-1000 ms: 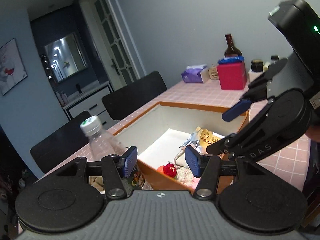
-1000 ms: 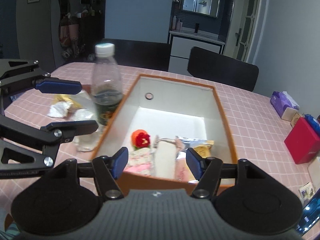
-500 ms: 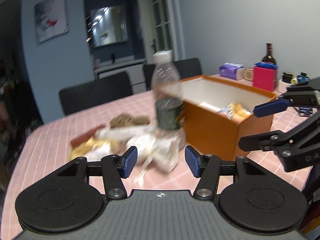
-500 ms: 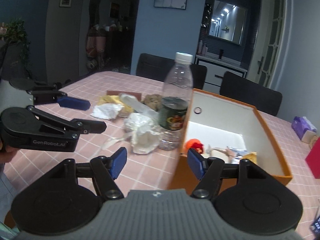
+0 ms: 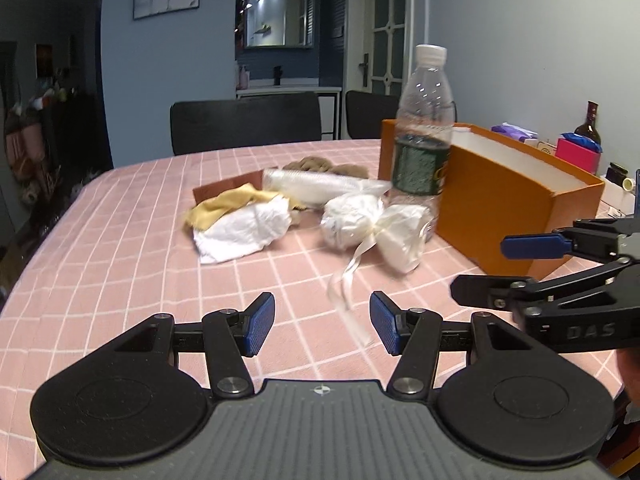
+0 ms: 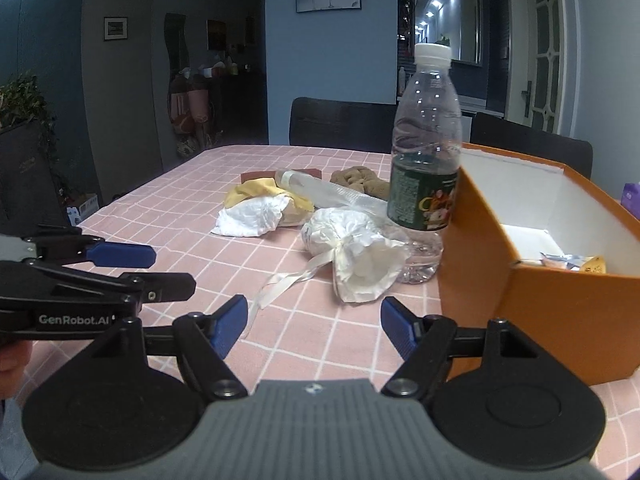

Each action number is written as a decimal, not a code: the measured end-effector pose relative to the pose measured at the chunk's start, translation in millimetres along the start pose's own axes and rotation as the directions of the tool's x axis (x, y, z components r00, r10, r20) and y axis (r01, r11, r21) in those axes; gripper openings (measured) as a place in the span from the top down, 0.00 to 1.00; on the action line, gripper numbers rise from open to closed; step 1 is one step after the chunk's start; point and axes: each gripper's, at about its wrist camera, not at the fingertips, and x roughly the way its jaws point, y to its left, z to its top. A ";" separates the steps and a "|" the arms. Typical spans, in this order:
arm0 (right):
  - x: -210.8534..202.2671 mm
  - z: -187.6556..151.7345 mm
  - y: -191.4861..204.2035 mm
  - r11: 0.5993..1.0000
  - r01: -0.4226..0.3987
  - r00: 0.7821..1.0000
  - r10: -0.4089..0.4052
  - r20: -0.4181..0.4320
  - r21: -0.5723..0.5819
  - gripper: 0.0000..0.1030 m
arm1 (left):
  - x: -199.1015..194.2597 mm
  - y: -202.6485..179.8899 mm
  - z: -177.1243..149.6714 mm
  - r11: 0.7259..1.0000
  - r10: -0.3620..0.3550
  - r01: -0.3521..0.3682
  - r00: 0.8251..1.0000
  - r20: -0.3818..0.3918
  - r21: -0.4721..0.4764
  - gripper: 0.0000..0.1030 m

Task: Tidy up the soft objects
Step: 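Move both tools back to the pile and lower the right gripper onto the white bundle, then grasp the foil-wrapped bundle with the left gripper while the right grips the white bundle, then lift both bundles and carry them toward the orange box, then lower both bundles into the box and open both grippers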

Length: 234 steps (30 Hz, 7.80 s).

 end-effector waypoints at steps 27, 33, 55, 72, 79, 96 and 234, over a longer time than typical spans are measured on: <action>130.0 41.6 27.8 0.888 0.195 0.970 -0.239 -0.055 -0.416 0.32 | 46.0 40.5 31.4 1.000 0.018 -0.018 0.996 -0.092 -0.002 0.38; 141.5 29.8 23.0 0.896 0.209 0.956 -0.271 -0.109 -0.393 0.63 | 50.3 39.3 29.4 1.000 0.012 -0.012 0.994 -0.111 0.003 0.38; 107.2 61.7 -3.0 0.993 -0.117 0.976 0.114 -0.187 -0.004 0.31 | 53.1 45.2 33.0 1.000 -0.009 0.009 0.990 -0.138 -0.005 0.39; 131.2 62.7 0.7 0.995 -0.090 0.967 0.099 -0.236 0.047 0.50 | 93.7 62.4 51.8 0.971 0.013 0.022 0.990 -0.144 0.237 0.38; 125.2 58.6 -9.5 0.997 -0.063 0.967 0.074 -0.243 0.052 0.49 | 122.1 46.9 66.6 0.941 -0.020 0.056 0.994 -0.109 0.333 0.34; 120.4 57.4 -13.7 0.996 -0.055 0.971 0.070 -0.229 0.071 0.48 | 118.3 37.8 72.6 0.944 0.103 -0.092 0.995 -0.018 0.317 0.87; 51.6 141.0 -293.9 0.989 0.138 0.983 -0.130 -0.134 0.059 0.57 | 212.7 -254.1 131.6 0.551 0.154 -0.043 0.987 -0.051 0.833 0.79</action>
